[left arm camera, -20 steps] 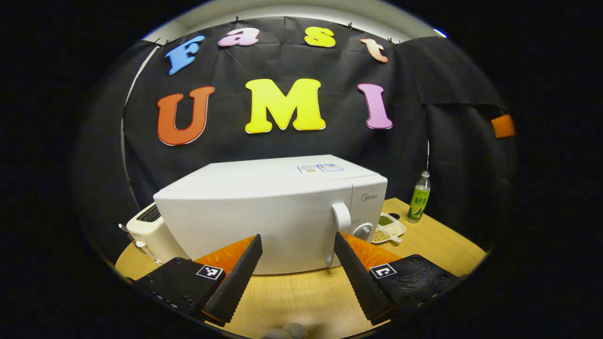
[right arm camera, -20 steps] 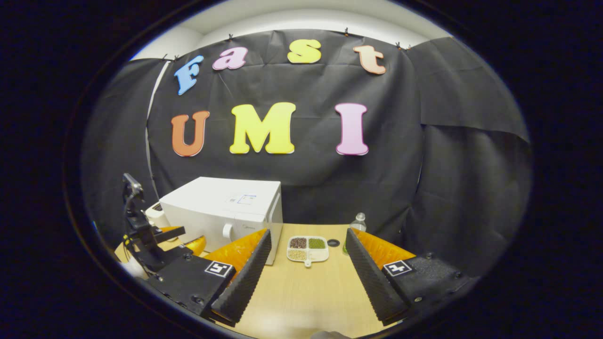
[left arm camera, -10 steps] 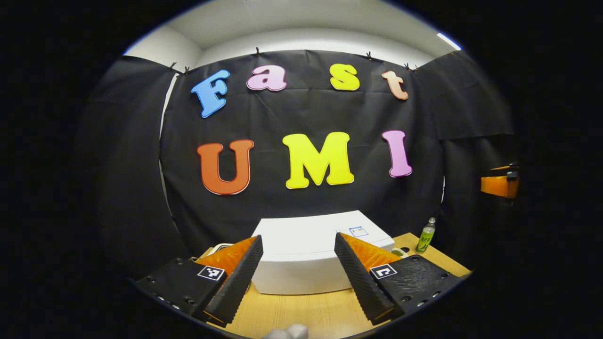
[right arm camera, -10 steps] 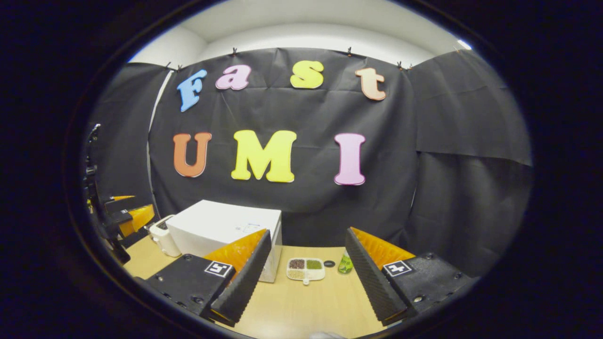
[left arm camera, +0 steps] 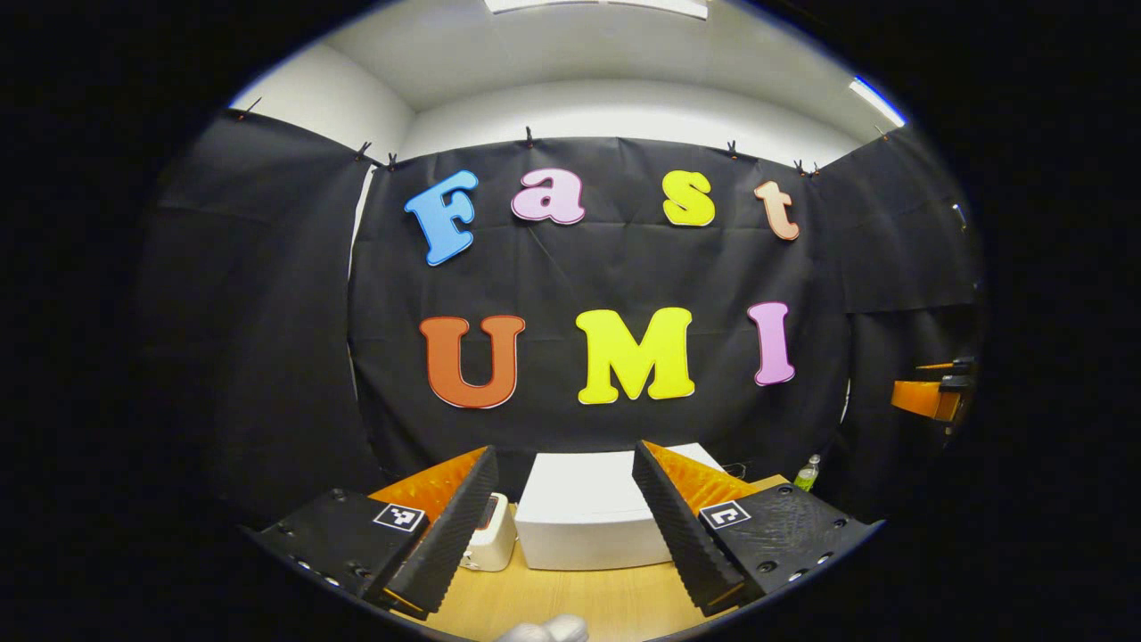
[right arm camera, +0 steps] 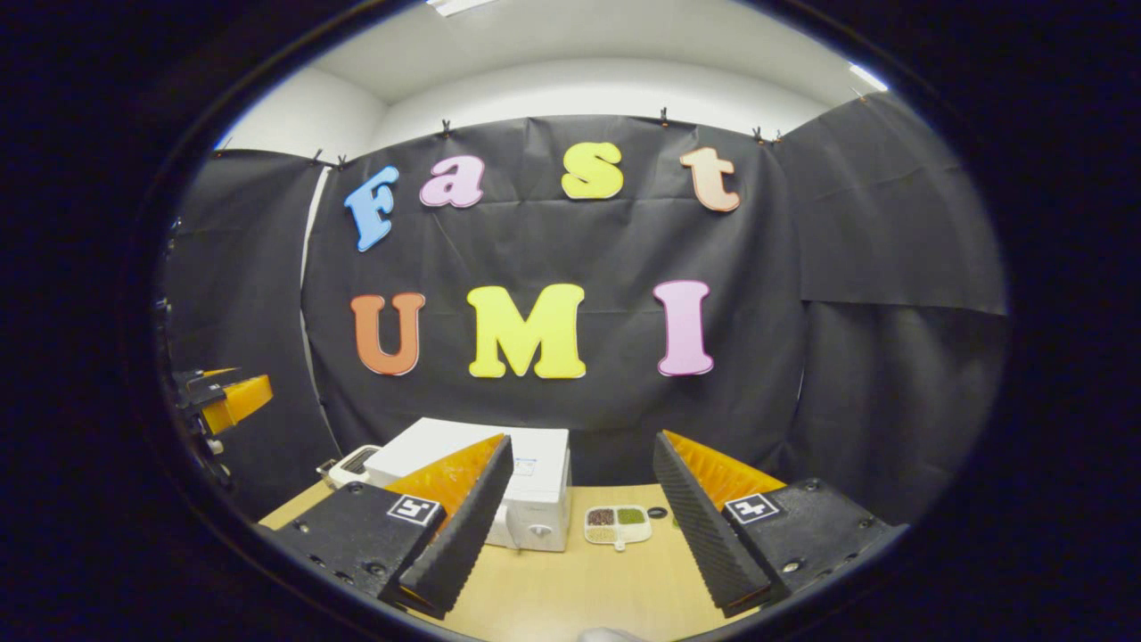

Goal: Open the microwave oven with the left hand, put the food in, and close the microwave oven.

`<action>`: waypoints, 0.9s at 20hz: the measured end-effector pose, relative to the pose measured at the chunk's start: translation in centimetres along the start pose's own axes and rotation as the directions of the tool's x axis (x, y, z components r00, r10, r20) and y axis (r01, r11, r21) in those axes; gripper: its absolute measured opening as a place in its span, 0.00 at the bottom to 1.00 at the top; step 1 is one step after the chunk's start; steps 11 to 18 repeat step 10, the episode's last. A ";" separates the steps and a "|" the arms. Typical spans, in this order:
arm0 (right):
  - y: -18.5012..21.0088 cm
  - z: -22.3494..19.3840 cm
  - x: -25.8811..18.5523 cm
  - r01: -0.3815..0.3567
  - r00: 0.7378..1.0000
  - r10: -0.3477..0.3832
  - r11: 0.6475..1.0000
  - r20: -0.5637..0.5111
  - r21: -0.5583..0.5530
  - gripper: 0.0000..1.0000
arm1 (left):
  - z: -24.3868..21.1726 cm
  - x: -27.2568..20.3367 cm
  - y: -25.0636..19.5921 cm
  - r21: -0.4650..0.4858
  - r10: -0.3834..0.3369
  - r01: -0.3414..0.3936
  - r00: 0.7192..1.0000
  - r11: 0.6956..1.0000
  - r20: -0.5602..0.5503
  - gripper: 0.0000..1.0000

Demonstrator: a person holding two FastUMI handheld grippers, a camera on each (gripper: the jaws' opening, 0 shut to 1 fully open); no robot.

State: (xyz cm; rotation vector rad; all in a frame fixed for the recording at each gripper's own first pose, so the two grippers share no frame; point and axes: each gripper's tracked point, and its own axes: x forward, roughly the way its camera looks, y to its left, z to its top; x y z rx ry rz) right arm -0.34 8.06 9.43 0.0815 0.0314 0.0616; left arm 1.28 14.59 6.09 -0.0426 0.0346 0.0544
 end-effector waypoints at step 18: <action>1.1 0.8 -1.0 0.013 1.000 -0.013 1.000 0.019 -0.007 0.92 | 1.4 -1.4 -0.6 -0.003 -0.032 0.032 0.999 0.999 0.013 0.96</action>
